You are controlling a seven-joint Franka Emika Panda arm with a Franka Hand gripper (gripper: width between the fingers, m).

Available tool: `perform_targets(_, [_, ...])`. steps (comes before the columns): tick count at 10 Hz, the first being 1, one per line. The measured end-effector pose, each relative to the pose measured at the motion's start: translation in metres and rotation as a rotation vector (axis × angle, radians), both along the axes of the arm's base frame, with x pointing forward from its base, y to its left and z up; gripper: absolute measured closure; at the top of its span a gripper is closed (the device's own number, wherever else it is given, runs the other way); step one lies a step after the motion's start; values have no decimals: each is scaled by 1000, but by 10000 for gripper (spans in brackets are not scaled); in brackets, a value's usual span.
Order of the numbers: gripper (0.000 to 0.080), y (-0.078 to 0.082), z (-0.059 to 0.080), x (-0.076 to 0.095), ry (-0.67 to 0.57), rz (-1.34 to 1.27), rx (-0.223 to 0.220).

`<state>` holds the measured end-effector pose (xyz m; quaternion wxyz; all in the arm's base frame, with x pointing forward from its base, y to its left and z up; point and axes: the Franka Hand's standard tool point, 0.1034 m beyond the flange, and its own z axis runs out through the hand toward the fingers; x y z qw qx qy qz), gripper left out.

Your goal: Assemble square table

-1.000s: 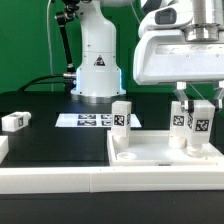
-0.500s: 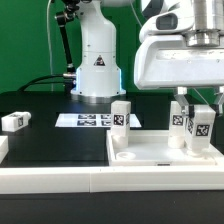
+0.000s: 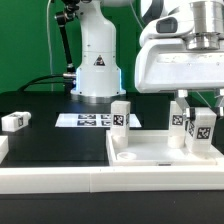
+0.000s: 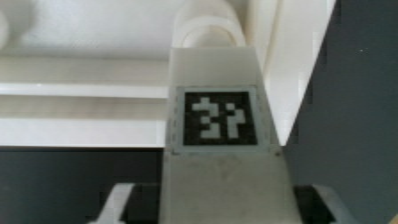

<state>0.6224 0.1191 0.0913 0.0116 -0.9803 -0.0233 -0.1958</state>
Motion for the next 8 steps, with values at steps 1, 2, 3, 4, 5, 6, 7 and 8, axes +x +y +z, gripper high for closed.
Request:
perform_targets(1, [509,1,0,0,-18,2,1])
perform_targets(2, [509,1,0,-1,-46,5,4])
perform_targets(3, [509,2,0,-3,-79,8,6])
perform_targets(4, [509,2,0,-5,-105,10,8])
perform_targets(5, [509,2,0,-4,-112,12,8])
perform_targets(6, [508,2,0,-4,-112,14,7])
perform_targets(7, [508,2,0,-4,-111,16,7])
perform_targets(8, [294,2,0,-4,-111,17,6])
